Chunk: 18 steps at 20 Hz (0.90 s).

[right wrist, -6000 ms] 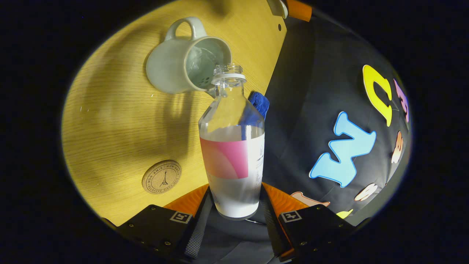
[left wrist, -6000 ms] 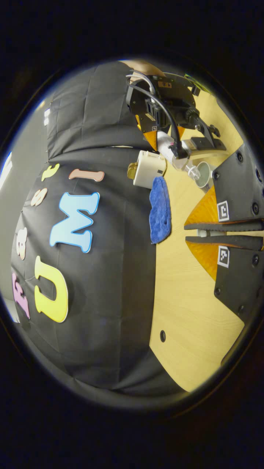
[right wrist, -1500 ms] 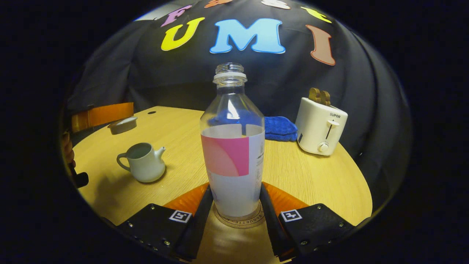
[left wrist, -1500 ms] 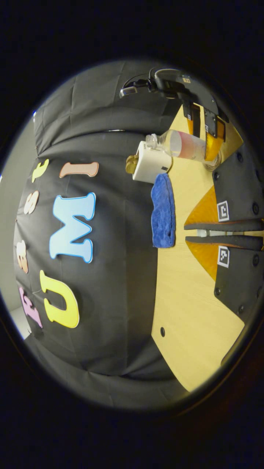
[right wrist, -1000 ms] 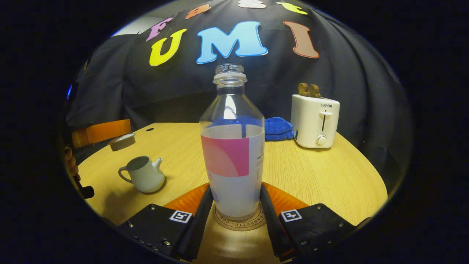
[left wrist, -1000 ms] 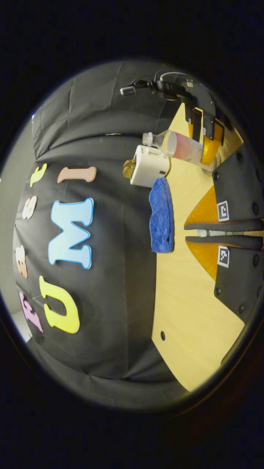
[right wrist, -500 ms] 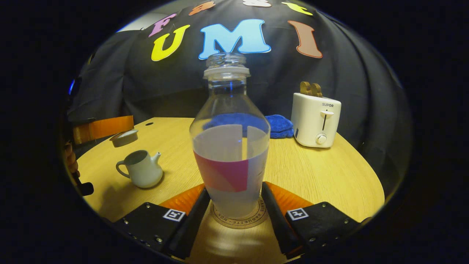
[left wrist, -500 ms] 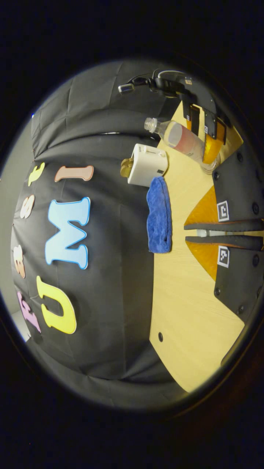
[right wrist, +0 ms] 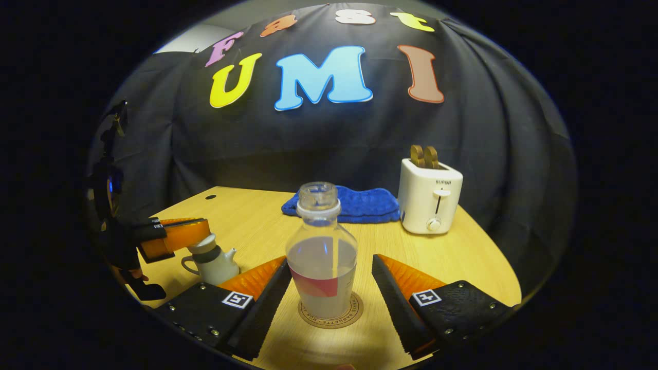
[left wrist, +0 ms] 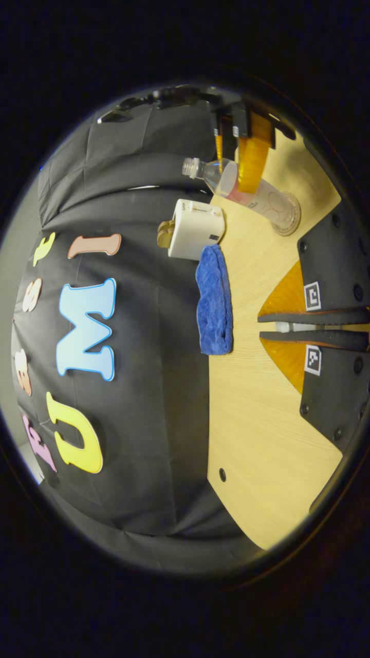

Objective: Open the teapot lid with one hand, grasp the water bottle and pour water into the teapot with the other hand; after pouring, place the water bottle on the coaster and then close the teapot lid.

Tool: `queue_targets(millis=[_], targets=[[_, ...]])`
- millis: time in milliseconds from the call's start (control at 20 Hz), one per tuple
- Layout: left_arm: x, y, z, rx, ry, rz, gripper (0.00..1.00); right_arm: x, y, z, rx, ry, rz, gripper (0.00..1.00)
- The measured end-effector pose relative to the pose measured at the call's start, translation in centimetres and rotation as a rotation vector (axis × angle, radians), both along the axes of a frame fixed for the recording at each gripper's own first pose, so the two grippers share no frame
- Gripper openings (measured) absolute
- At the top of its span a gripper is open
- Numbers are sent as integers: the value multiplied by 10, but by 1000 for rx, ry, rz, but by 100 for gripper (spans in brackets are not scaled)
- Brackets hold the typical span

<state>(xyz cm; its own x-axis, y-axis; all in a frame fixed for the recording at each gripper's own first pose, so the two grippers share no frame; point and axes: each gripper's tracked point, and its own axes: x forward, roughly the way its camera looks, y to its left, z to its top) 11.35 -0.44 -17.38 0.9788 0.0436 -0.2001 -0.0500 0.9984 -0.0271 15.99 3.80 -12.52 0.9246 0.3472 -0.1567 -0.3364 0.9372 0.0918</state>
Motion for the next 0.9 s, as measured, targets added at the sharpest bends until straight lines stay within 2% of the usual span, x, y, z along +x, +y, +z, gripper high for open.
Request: queue_targets(millis=[150, 500, 750, 900], targets=[[-1, 1, -6, 15, 1, 2, 10, -7, -5, 27, -2, -54, -30, 97], [1, 5, -15, 29, 7, 8, 11, -32, -26, 76, 87, -87, -140, 96], [1, 2, -26, 39, 21, 7, 11, -52, -36, 81, 14, -87, -197, 96], [2, 1, -26, 50, 15, 11, 11, -59, -34, 88, -45, -117, -200, 96]])
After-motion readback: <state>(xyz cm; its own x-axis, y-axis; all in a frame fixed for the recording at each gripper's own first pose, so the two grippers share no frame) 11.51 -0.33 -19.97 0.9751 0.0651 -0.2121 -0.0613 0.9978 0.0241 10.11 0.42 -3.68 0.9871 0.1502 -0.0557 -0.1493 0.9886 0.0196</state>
